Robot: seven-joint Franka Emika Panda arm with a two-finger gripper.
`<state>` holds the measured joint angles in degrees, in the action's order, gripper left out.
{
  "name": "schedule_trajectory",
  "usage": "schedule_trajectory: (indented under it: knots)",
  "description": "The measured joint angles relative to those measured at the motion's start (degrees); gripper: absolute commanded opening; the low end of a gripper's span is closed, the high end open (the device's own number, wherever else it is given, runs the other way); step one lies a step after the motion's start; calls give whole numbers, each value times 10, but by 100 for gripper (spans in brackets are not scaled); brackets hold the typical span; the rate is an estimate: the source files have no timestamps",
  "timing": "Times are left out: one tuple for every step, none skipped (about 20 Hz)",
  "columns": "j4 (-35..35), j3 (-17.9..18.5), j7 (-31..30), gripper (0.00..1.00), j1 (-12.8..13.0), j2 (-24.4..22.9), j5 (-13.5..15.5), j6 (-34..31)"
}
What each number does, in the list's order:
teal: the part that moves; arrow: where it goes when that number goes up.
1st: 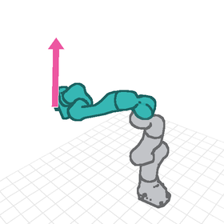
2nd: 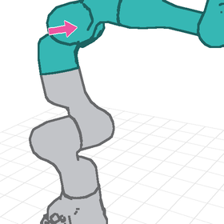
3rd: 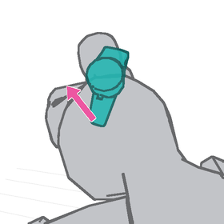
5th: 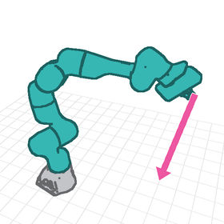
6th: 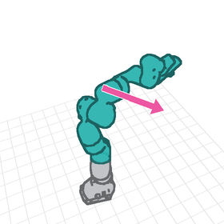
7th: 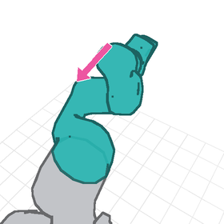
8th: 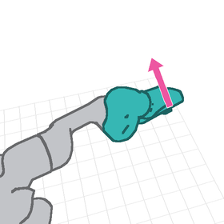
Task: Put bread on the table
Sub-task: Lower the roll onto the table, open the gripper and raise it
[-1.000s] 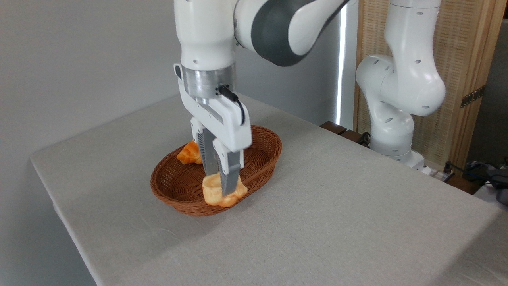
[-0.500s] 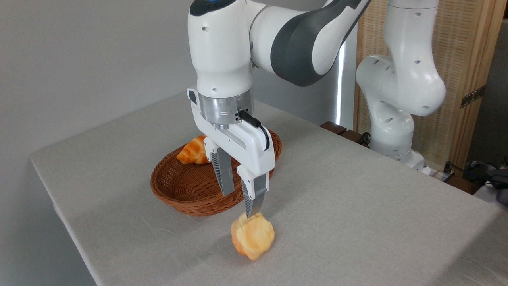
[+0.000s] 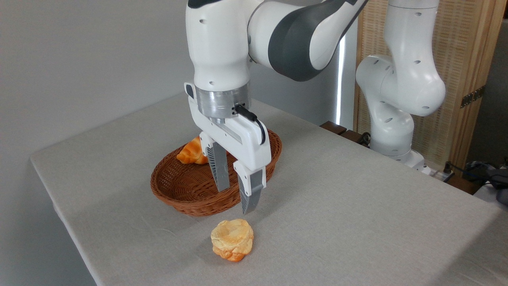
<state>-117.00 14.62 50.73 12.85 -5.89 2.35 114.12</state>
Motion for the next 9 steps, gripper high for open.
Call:
schedule_trajectory:
  knots:
    - [1, -1, 0, 100, 2, -3, 0, 0]
    - [3, -3, -1, 100, 3, -5, 0, 0]
    - [4, -7, -4, 100, 4, -8, 0, 0]
    - [4, -13, -13, 100, 4, -11, 0, 0]
    - [5, -19, -28, 100, 5, -13, 0, 0]
    - [5, -23, -47, 100, 5, -16, 0, 0]
    - [5, -27, -62, 100, 6, -18, 0, 0]
    - [6, -30, -70, 100, 6, -20, 0, 0]
    - [8, -31, -73, 100, 6, -22, 0, 0]
